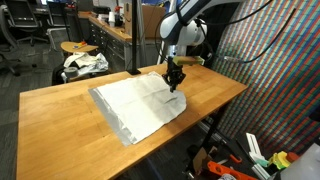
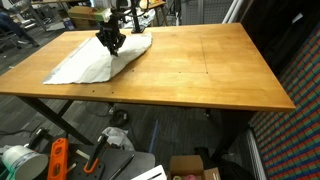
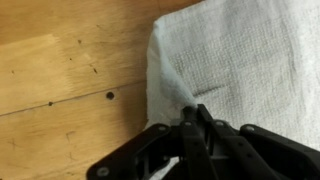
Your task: Fold the towel in half from right to left
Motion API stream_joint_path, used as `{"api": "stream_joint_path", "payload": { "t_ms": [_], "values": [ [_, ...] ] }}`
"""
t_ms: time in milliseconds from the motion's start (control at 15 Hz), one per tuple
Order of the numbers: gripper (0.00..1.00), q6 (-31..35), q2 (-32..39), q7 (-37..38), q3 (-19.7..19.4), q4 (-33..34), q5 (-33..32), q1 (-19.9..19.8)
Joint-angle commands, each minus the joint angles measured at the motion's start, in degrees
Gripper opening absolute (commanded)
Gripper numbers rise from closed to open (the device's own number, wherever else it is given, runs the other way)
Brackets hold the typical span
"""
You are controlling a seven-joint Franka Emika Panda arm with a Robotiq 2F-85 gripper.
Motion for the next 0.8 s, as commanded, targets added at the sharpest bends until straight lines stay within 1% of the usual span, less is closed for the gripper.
{"api": "stream_joint_path", "payload": {
  "t_ms": [0,200,267,333,467,600,667,733],
  "values": [
    [0.13,-0.92,-3.33,4.07,1.02,-0.45,-1.32,1.85],
    [0.11,-0.86,-4.29,5.64,1.88,-0.53,-1.66,3.10],
    [0.14,-0.65,-4.42,6.00,2.22,-0.55,-1.20,3.35],
    [0.38,-0.34,-4.22,7.12,2.40,-0.23,-1.41,3.77],
    [0.40,-3.95,-3.53,9.27,2.49,1.27,-4.99,5.06],
    [0.52,-6.54,-4.00,10.78,3.19,1.46,-6.68,6.12],
    [0.62,-7.91,-3.99,11.00,3.65,1.90,-6.86,6.56],
    [0.69,-9.90,-3.61,10.94,4.14,2.94,-6.77,6.92]
  ]
}}
